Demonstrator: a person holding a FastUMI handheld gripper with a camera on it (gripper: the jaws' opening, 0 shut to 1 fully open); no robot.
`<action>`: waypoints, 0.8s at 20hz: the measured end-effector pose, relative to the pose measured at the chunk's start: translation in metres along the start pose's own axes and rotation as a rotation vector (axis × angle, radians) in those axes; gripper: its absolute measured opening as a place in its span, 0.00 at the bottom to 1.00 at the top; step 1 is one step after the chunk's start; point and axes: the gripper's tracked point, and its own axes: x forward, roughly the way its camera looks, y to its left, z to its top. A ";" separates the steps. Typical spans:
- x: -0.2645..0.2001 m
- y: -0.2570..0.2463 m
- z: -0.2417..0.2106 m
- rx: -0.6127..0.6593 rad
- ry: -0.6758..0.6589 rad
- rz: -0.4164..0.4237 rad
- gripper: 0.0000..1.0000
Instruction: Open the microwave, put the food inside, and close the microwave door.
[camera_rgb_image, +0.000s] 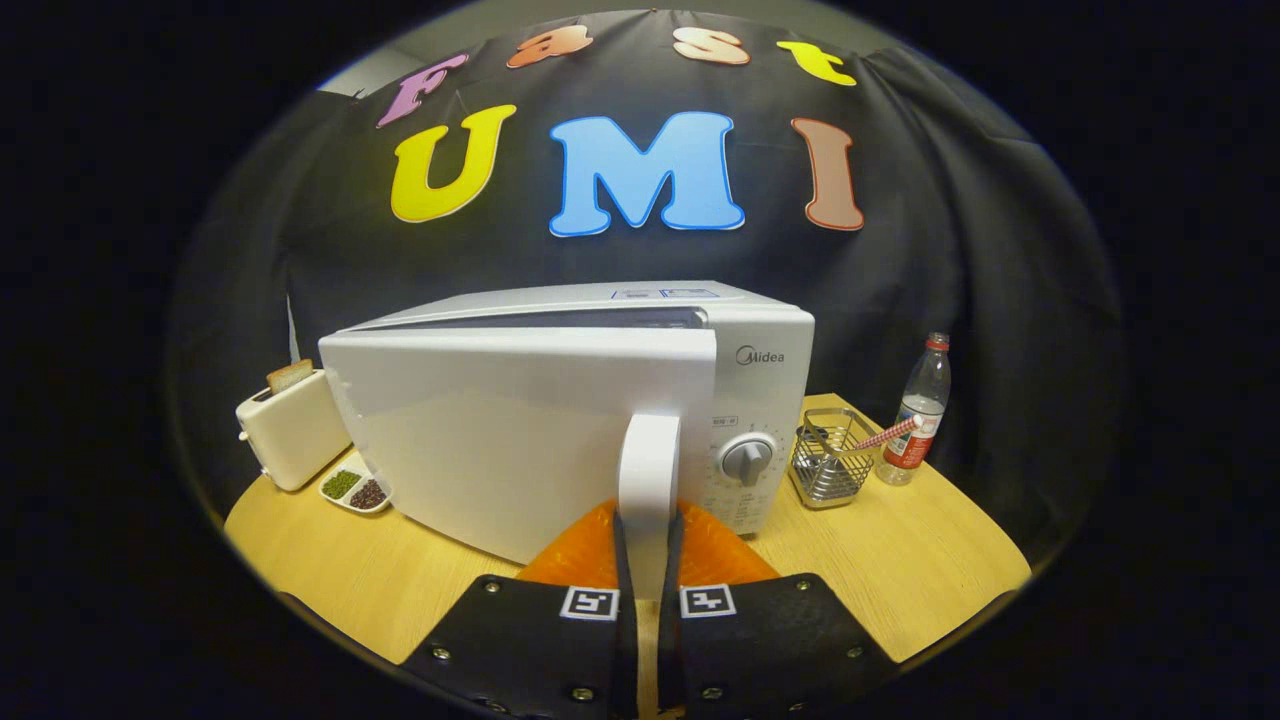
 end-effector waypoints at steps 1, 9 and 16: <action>-0.008 0.004 -0.002 0.002 0.002 0.006 0.08; -0.069 0.043 -0.026 0.011 0.046 0.073 0.20; -0.103 0.074 -0.039 0.001 0.075 0.087 0.23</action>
